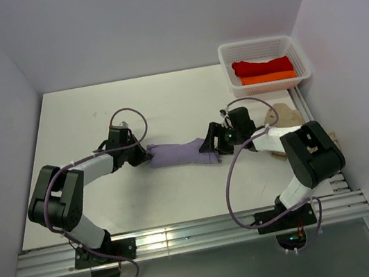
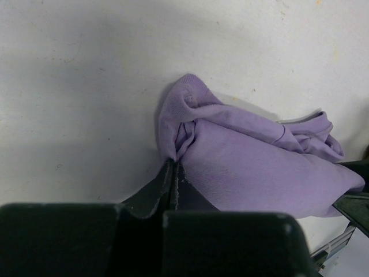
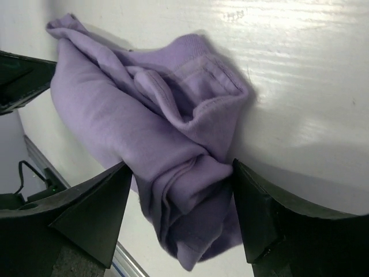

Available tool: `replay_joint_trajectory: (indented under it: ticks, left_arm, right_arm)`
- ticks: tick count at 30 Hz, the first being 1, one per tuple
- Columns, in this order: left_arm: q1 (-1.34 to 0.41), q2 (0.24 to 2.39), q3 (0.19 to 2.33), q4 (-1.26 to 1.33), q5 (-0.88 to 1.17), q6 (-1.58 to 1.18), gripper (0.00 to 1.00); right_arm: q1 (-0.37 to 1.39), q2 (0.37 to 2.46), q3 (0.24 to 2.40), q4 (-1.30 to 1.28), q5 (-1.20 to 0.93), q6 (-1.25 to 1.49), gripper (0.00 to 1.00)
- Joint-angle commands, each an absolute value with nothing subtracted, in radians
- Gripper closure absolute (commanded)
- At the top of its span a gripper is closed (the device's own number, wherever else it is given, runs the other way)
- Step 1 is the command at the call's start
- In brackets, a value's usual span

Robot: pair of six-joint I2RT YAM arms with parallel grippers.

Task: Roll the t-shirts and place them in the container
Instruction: Place the rolled tshirt into the container

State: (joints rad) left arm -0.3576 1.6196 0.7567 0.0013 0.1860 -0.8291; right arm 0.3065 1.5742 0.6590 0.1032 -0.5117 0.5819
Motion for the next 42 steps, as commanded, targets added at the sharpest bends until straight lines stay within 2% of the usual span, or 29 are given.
replay_joint_trajectory:
  ticks: [1, 4, 6, 7, 9, 10, 12, 23, 30, 35, 42]
  left_arm:
    - [-0.36, 1.64, 0.778, -0.035, 0.163, -0.805, 1.0]
    - [-0.359, 1.632, 0.769, -0.037, 0.16, -0.808, 1.0]
    - [-0.359, 1.626, 0.761, -0.031, 0.167, -0.813, 1.0]
    - [-0.36, 1.623, 0.756, -0.026, 0.17, -0.815, 1.0]
    - [-0.36, 1.62, 0.753, -0.023, 0.179, -0.822, 1.0]
    - [-0.359, 1.617, 0.75, -0.014, 0.186, -0.825, 1.0]
    - [-0.359, 1.608, 0.744, -0.009, 0.204, -0.841, 1.0]
    - [-0.416, 1.509, 0.805, 0.097, 0.203, -0.917, 1.0]
    - [-0.462, 1.575, 1.023, 0.034, 0.169, -0.922, 1.0]
    - [-0.466, 1.64, 1.055, 0.012, 0.172, -0.931, 1.0]
    - [-0.472, 1.663, 0.996, 0.048, 0.192, -0.94, 1.0]
  right_arm:
    - [0.299, 1.615, 0.634, 0.228, -0.584, 0.64, 0.23]
    - [0.299, 1.623, 0.6, 0.261, -0.58, 0.664, 0.3]
    - [0.299, 1.62, 0.589, 0.268, -0.575, 0.675, 0.45]
    - [0.298, 1.623, 0.589, 0.267, -0.575, 0.676, 0.59]
    - [0.295, 1.628, 0.592, 0.273, -0.586, 0.684, 0.75]
    - [0.291, 1.629, 0.598, 0.27, -0.589, 0.686, 0.89]
    - [0.287, 1.634, 0.624, 0.259, -0.594, 0.681, 1.0]
    - [0.247, 1.562, 0.845, 0.043, -0.503, 0.608, 1.0]
    - [0.18, 1.555, 0.997, -0.086, -0.468, 0.569, 1.0]
    - [0.176, 1.578, 0.956, -0.069, -0.492, 0.552, 1.0]
    - [0.172, 1.605, 0.864, -0.003, -0.54, 0.548, 1.0]
